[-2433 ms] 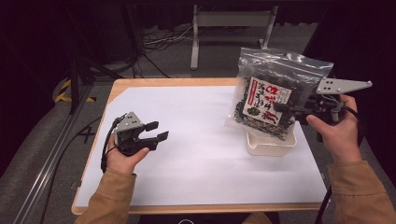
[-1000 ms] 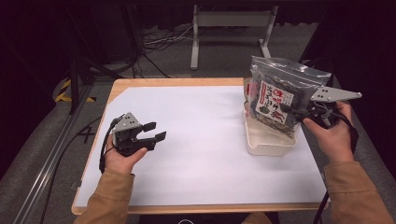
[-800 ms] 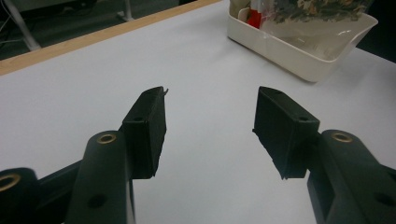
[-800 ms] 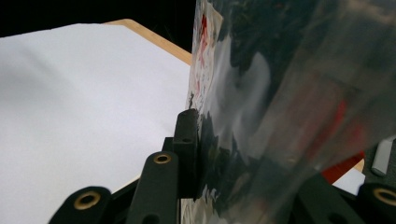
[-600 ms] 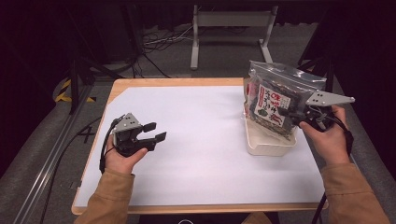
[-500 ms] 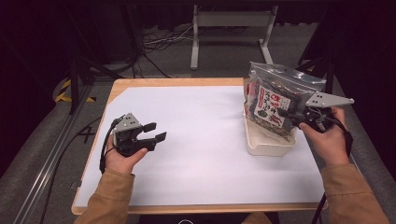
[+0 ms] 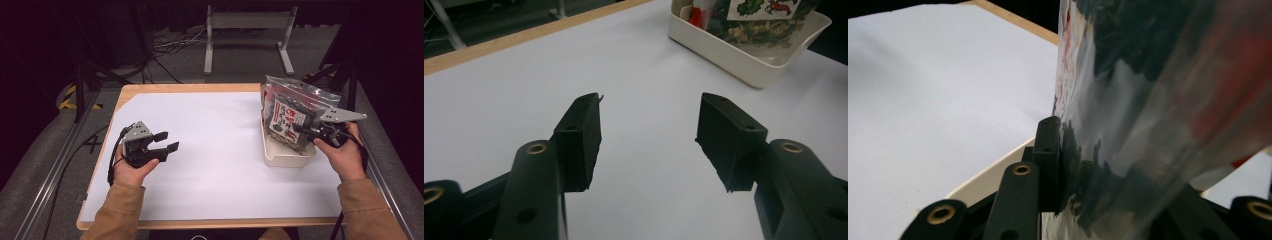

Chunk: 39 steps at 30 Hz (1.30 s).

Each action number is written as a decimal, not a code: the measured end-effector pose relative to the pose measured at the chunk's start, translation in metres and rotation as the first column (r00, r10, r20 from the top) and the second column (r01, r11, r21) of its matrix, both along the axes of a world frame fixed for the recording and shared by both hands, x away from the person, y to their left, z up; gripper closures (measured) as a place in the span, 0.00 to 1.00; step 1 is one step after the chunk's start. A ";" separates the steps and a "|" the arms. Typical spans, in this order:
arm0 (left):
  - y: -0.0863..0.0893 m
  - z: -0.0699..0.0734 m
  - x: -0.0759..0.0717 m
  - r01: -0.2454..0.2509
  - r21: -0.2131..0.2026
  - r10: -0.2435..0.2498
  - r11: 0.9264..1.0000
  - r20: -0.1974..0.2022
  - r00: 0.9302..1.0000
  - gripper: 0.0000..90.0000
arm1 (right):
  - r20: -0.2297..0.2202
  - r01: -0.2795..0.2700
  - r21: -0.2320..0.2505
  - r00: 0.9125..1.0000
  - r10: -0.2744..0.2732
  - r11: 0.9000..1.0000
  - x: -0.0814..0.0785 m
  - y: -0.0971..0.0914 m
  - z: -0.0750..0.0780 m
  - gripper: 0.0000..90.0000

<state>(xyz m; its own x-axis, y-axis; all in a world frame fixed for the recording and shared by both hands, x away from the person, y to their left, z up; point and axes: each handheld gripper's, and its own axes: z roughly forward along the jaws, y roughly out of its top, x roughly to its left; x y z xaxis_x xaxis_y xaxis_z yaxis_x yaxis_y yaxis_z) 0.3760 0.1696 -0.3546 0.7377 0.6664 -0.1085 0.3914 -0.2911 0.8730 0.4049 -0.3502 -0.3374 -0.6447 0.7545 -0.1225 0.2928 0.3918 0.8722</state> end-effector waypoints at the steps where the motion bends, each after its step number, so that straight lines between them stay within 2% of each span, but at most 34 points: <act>1: -0.001 0.000 0.000 0.002 0.002 -0.002 1.000 0.006 1.000 0.48 | -0.004 0.000 0.001 1.000 0.000 1.000 0.000 0.001 -0.003 0.80; 5: -0.001 0.000 -0.001 0.000 -0.003 0.000 1.000 0.004 1.000 0.48 | 0.003 0.006 0.008 1.000 -0.006 1.000 -0.001 0.002 -0.009 0.80; 9: 0.000 0.001 -0.001 0.003 0.001 -0.003 1.000 0.005 1.000 0.48 | 0.007 0.014 0.035 1.000 -0.014 0.999 -0.003 -0.001 -0.013 0.80; 12: 0.000 0.000 0.000 0.003 -0.001 -0.003 1.000 0.003 1.000 0.48 | 0.015 0.023 0.029 1.000 -0.024 0.999 -0.003 -0.003 -0.012 0.77; 16: 0.001 -0.001 0.000 0.001 0.001 -0.001 1.000 0.001 1.000 0.48 | 0.026 0.046 0.016 0.999 -0.047 0.999 -0.004 -0.005 -0.011 0.66; 19: 0.001 -0.001 0.000 0.002 0.000 -0.002 1.000 -0.002 1.000 0.47 | 0.015 0.043 0.055 0.999 -0.044 0.998 -0.008 -0.006 -0.009 0.50; 20: 0.002 -0.002 -0.001 -0.001 0.002 0.001 1.000 -0.001 1.000 0.47 | 0.015 0.043 0.055 0.999 -0.044 0.998 -0.008 -0.006 -0.009 0.50; 21: 0.002 -0.001 -0.002 -0.001 0.005 0.001 1.000 -0.002 1.000 0.47 | 0.016 0.048 0.063 0.999 -0.050 0.997 -0.012 -0.007 -0.008 0.38; 23: 0.003 -0.001 -0.003 -0.001 0.010 0.001 1.000 0.004 1.000 0.46 | 0.023 0.054 0.063 0.998 -0.055 0.997 -0.018 -0.009 -0.007 0.34; 27: 0.005 0.000 -0.008 -0.001 0.011 0.001 1.000 0.006 1.000 0.46 | 0.029 0.066 0.086 0.997 -0.069 0.994 -0.026 -0.014 -0.005 0.32; 30: 0.007 0.001 -0.014 -0.002 0.019 0.001 1.000 0.029 1.000 0.46 | 0.025 0.085 0.099 0.996 -0.088 0.991 -0.040 -0.021 -0.002 0.32; 32: 0.010 0.001 -0.019 -0.001 0.022 0.000 1.000 0.027 1.000 0.46 | 0.023 0.092 0.104 0.995 -0.095 0.990 -0.047 -0.023 -0.001 0.31; 39: 0.029 -0.002 -0.031 -0.008 0.007 0.008 1.000 0.024 1.000 0.46 | 0.021 0.110 0.106 0.993 -0.112 0.988 -0.071 -0.027 -0.003 0.30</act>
<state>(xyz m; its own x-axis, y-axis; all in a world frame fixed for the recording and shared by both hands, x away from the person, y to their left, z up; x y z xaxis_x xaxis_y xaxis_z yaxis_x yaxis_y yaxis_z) 0.3450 0.1985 -0.3568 0.7347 0.6729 -0.0860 0.3729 -0.2948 0.8798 0.3341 -0.3768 -0.3400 -0.5538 0.8308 -0.0551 0.3052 0.2641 0.9149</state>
